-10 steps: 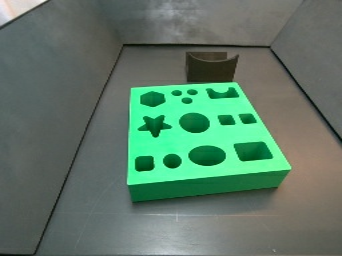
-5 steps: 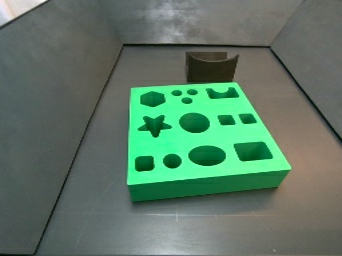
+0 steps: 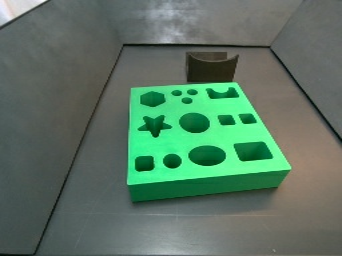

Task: Pick up the round object. Move up. Move to above the board. Insert the round object.
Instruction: Move to above the board, then insert the round object.

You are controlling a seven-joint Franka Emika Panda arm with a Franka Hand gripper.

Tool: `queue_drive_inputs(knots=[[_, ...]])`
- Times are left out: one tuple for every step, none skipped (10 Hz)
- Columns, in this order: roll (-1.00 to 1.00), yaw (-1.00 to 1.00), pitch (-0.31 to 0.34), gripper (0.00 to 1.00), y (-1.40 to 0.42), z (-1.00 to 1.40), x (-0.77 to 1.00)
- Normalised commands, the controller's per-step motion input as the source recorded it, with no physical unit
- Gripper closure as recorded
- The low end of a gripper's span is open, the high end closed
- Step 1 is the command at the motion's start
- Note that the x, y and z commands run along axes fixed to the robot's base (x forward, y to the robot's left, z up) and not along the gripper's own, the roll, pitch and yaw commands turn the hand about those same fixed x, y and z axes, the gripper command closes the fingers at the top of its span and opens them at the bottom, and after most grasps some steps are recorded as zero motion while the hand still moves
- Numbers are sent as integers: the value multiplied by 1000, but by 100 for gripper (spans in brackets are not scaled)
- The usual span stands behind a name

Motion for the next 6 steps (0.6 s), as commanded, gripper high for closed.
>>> queue_drive_inputs(knots=[[-1, 10, 115, 100, -1000, 143, 105], [4, 10, 130, 100, -918, 141, 119], [20, 9, 134, 100, -546, 96, 107], [27, 12, 126, 100, -325, 54, 99], [38, 12, 117, 100, -204, 43, 83], [0, 0, 0, 100, 0, -26, 0]])
